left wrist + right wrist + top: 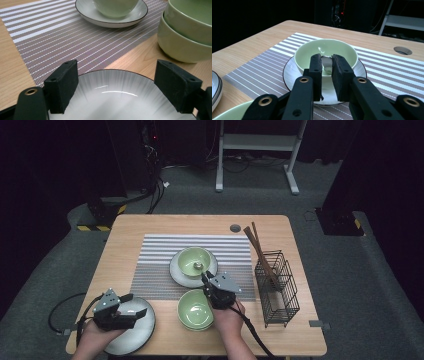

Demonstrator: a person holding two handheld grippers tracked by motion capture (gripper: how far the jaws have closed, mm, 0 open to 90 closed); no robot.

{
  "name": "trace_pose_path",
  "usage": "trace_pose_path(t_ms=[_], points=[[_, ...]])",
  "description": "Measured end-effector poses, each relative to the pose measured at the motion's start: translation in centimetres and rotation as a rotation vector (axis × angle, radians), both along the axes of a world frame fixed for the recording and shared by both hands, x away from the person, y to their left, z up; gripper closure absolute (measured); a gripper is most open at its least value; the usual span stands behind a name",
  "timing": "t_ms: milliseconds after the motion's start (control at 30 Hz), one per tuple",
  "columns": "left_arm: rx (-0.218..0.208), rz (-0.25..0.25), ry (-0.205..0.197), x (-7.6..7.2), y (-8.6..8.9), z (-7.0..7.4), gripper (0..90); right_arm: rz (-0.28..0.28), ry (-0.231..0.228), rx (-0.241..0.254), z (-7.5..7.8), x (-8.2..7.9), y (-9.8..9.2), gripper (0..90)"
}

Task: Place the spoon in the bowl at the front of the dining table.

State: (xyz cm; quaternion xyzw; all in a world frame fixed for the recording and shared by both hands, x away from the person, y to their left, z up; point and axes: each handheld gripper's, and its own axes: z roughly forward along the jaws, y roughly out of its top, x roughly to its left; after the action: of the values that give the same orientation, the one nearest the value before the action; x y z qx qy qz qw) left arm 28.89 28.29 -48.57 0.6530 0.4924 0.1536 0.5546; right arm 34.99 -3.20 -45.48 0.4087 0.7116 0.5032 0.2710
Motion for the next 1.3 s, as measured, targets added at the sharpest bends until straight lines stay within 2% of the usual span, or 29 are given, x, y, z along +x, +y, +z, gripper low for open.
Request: trace_pose_path(t_ms=[767,1000,1300], points=[[-0.007,0.001,0.009,0.0,0.1,0.1,19.6,-0.012,0.007,-0.017,-0.2,-0.4,-0.5,75.3],[-0.012,-0.009,0.011,0.0,0.1,0.1,19.8,-0.059,0.012,-0.020,-0.4,0.2,-1.5,69.8],[-0.019,-0.029,0.009,-0.1,0.0,0.1,19.7,-0.133,0.009,-0.008,0.0,1.8,-3.0,68.4]])
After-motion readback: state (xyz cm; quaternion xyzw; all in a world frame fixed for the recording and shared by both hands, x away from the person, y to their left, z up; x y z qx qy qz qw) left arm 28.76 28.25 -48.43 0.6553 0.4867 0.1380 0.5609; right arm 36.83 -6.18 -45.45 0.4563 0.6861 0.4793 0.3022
